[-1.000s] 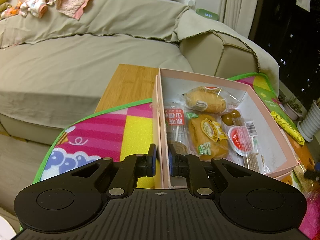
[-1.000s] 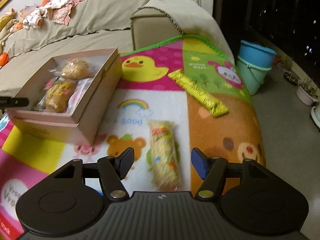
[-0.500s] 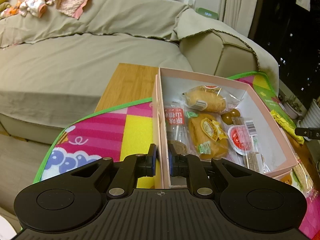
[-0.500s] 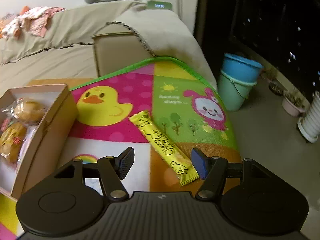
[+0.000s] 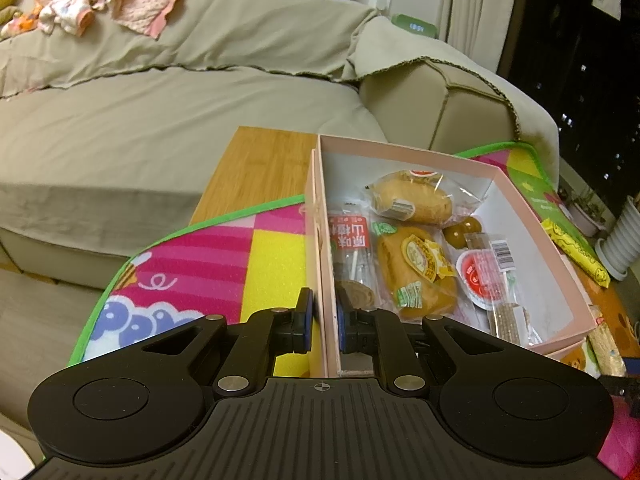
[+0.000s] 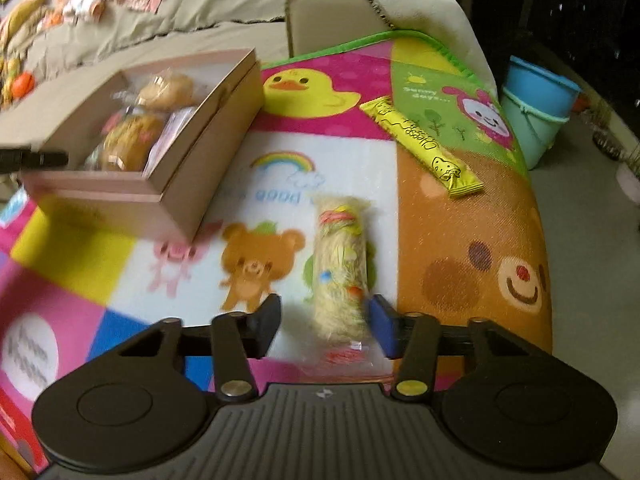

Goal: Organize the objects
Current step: 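Grasp the rice-cracker stick with the right tool and drop it in the box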

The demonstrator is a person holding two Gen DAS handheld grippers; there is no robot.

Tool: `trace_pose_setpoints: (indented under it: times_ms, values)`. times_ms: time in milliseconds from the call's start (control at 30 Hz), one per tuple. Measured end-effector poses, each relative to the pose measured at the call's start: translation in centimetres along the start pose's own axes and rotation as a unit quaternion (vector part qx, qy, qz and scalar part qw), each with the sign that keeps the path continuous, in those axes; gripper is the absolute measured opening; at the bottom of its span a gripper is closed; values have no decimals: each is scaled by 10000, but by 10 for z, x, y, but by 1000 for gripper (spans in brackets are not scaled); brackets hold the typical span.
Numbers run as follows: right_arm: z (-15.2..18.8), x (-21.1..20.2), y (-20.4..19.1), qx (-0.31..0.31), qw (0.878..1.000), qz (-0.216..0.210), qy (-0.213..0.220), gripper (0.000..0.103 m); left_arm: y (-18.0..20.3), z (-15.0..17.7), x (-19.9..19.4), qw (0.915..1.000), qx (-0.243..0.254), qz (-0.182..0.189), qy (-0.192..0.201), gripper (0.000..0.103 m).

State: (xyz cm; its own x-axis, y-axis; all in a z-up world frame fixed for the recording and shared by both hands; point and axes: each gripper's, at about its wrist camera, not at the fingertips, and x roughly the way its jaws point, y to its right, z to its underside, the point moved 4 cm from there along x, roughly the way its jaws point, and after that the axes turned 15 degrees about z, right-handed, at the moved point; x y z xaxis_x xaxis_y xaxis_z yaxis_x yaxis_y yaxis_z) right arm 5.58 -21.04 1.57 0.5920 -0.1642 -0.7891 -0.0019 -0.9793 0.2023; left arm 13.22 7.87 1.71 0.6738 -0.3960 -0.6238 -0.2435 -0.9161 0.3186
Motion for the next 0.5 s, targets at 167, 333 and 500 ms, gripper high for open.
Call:
trace_pose_setpoints:
  times_ms: [167,333,500]
  values:
    - [1,-15,-10,-28,9998,-190,69,34,1,0,0,10000,-1,1,0,13]
    - [-2,-35,-15,-83,9992,-328,230,33,1,0,0,10000,-3,5,3,13]
    - [-16,-52,-15,49,9979,-537,354,32,2,0,-2,10000,-11,18,9,14]
